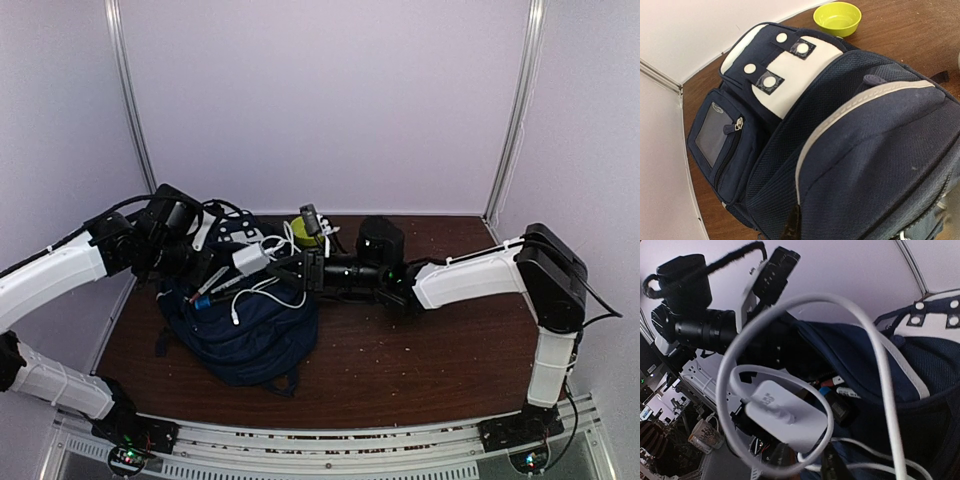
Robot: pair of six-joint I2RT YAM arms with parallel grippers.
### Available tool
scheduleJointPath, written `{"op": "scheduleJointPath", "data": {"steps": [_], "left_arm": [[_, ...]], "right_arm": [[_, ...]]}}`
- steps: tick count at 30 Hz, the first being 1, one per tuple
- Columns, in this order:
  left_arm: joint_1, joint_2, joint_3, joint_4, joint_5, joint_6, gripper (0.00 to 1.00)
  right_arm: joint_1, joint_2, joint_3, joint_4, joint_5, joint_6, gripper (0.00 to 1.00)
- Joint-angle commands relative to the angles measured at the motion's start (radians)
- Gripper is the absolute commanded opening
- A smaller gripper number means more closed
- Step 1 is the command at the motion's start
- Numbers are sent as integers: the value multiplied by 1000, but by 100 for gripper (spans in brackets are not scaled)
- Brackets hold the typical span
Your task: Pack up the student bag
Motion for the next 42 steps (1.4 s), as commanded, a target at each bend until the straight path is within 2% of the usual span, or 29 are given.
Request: {"op": "scheduleJointPath", "data": {"steps": [1, 5, 9, 14, 18, 23, 26, 30, 31, 33, 34, 35, 37, 39, 42], "left_arm": [[13, -1, 34, 203, -33, 17, 0], [13, 11, 59, 208, 24, 23, 0], [12, 1, 54, 236, 110, 26, 0], [12, 32, 61, 258, 88, 7, 0], [12, 65, 114, 240, 91, 10, 0], [12, 32, 138, 241, 108, 38, 0], [8, 29, 124, 241, 146, 59, 0], [-20, 41, 86, 241, 236, 92, 0], [-35, 40, 80, 240, 254, 116, 11], [-80, 29, 88, 228, 238, 152, 52], [-101, 15, 103, 222, 201, 164, 66], [-124, -2, 121, 214, 156, 174, 75], [-168, -37, 156, 206, 64, 205, 79], [-203, -62, 173, 204, 37, 242, 79], [-265, -66, 147, 175, 89, 299, 72]], "right_arm": [[11, -20, -23, -116, 33, -36, 0], [37, 45, 71, -243, 26, -42, 0], [46, 111, 132, -255, 50, 30, 0], [47, 214, 285, -271, 90, 142, 0], [31, 274, 393, -351, 206, 171, 0], [-17, 291, 444, -377, 336, 252, 0], [-41, 301, 471, -357, 357, 308, 0], [-48, 334, 530, -415, 374, 312, 0], [-49, 345, 530, -411, 373, 319, 0], [-58, 358, 528, -400, 364, 341, 0], [-63, 362, 523, -389, 360, 356, 0], [-64, 365, 517, -376, 357, 365, 0], [-64, 366, 516, -384, 355, 361, 0], [-62, 368, 516, -391, 351, 354, 0], [-62, 367, 504, -391, 346, 353, 0]]}}
